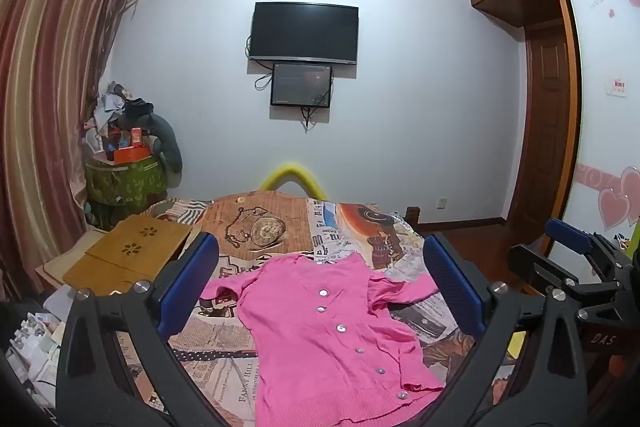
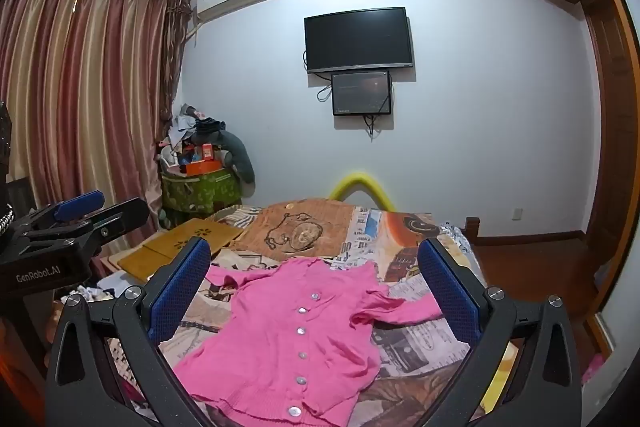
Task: Fold small clothes
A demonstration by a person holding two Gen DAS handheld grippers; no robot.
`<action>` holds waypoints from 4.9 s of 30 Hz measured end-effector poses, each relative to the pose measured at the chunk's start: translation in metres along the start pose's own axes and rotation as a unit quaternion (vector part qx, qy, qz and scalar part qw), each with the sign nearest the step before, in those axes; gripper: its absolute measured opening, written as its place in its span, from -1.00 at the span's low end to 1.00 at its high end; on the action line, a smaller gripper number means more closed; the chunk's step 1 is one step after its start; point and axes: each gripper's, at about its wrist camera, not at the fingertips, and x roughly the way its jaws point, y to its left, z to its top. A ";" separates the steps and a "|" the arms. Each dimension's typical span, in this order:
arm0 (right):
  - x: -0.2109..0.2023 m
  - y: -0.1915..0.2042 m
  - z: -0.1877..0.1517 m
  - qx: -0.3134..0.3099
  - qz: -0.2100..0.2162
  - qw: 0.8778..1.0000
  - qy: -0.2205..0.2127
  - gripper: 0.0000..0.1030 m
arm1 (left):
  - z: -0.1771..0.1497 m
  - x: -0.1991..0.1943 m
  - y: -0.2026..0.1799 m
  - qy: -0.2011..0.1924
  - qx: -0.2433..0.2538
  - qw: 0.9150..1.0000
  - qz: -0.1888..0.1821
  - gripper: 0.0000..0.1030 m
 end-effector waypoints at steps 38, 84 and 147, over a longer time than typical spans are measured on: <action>-0.001 -0.002 0.002 0.003 -0.011 1.000 0.002 1.00 | -0.003 -0.002 0.001 -0.010 0.010 1.000 0.006 1.00; 0.003 -0.006 0.001 0.012 -0.015 1.000 0.010 1.00 | -0.001 0.004 -0.001 -0.008 0.011 1.000 0.005 1.00; 0.401 -0.164 -0.117 0.012 0.022 0.923 0.384 0.43 | -0.165 0.578 0.171 0.437 -0.086 0.895 0.035 0.31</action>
